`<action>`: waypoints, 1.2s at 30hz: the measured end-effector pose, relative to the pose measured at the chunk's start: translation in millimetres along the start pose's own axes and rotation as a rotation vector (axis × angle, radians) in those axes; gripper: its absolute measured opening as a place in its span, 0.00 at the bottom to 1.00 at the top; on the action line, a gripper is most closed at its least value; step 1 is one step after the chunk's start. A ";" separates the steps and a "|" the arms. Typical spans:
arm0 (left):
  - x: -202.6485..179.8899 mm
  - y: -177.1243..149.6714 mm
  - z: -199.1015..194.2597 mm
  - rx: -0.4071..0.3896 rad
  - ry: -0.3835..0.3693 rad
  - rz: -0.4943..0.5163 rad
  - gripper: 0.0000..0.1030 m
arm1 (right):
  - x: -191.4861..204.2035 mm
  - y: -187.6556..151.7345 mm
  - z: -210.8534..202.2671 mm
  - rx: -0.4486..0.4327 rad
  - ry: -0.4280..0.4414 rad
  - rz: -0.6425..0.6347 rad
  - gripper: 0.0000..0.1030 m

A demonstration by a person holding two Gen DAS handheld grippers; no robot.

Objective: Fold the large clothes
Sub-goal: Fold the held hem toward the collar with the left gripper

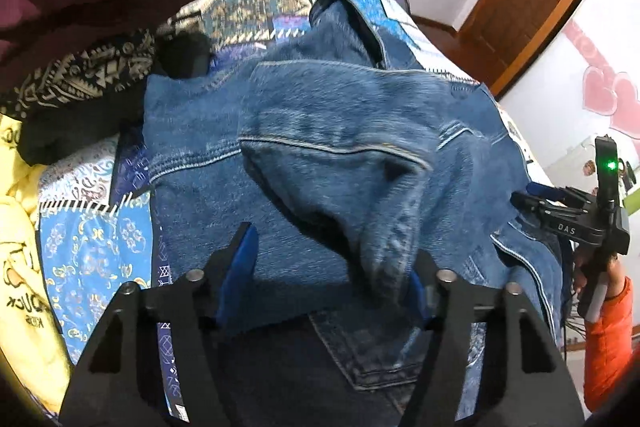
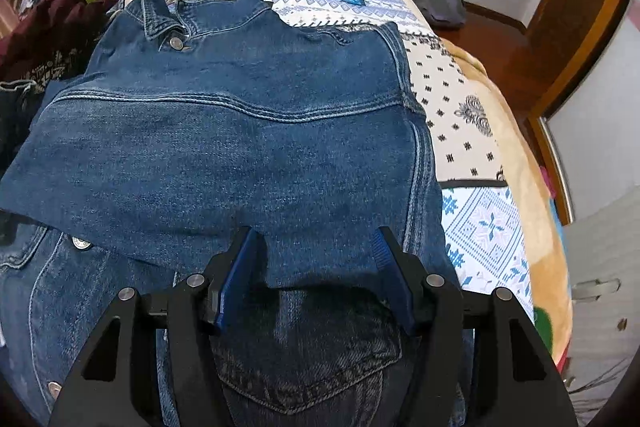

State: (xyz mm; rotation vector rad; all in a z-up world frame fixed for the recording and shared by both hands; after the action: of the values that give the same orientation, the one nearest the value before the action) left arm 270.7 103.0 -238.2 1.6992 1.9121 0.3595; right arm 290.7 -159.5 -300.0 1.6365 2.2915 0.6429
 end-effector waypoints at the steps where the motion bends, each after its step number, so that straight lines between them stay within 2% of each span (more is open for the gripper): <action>1: -1.9 0.5 -1.5 -0.010 0.005 0.004 0.51 | 0.3 0.0 0.1 -0.002 -0.002 0.001 0.55; 2: -6.2 2.8 -2.0 -0.023 0.006 0.013 0.47 | 0.8 -0.1 -0.1 -0.002 -0.006 -0.002 0.55; 3: -9.8 6.3 -0.8 -0.029 0.003 0.020 0.39 | 2.0 1.2 0.6 -0.002 -0.009 -0.003 0.55; 5: -12.7 15.1 2.2 -0.045 0.016 0.023 0.36 | 4.7 1.7 -0.2 -0.001 -0.009 -0.006 0.55; 8: -18.2 33.1 0.5 -0.103 -0.001 0.060 0.24 | 8.2 3.1 -3.3 -0.007 -0.004 -0.006 0.55; 10: -26.0 50.9 -4.7 -0.134 -0.018 0.099 0.10 | 10.6 4.1 -6.3 -0.016 0.002 -0.002 0.55; 14: -40.1 79.9 -30.1 -0.219 -0.058 0.152 0.09 | 13.4 5.5 -13.1 -0.041 0.008 -0.007 0.55; 17: -40.2 80.8 -37.3 -0.230 -0.037 0.187 0.15 | 12.8 4.9 -10.6 -0.034 0.005 0.000 0.55; 20: -17.5 62.0 -25.5 -0.164 0.015 0.162 0.23 | 12.6 0.5 0.8 0.008 -0.001 0.008 0.55; 22: 4.0 44.6 -13.9 -0.109 0.050 0.134 0.33 | 13.9 -1.9 5.1 0.022 -0.007 0.000 0.55; 24: 24.5 27.1 -4.9 -0.059 0.042 0.090 0.42 | 14.9 -1.7 4.6 0.010 -0.018 -0.010 0.55; 26: 37.3 13.8 -0.3 -0.012 0.024 0.061 0.43 | 14.5 -1.1 4.0 0.013 -0.022 -0.010 0.55; 27: 42.2 9.4 -0.1 -0.004 0.047 0.065 0.43 | 13.8 -1.3 3.8 0.014 -0.022 -0.005 0.55; 36: 51.3 -1.0 -29.2 -0.029 0.097 0.099 0.53 | 14.4 5.1 -10.3 -0.022 -0.054 -0.026 0.55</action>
State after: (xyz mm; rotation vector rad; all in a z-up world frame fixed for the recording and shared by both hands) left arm 250.9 157.4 -226.4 1.7917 1.8852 0.5141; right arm 285.5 -146.7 -287.8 1.5915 2.2559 0.6077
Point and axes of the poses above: each gripper's, at about its wrist camera, not at the fingertips, and z roughly the way its jaws point, x to its left, y to its top, the point moved 5 cm from there along z, roughly the way its jaws point, and after that the axes turned 4 degrees about -x, right-handed, at the moved point
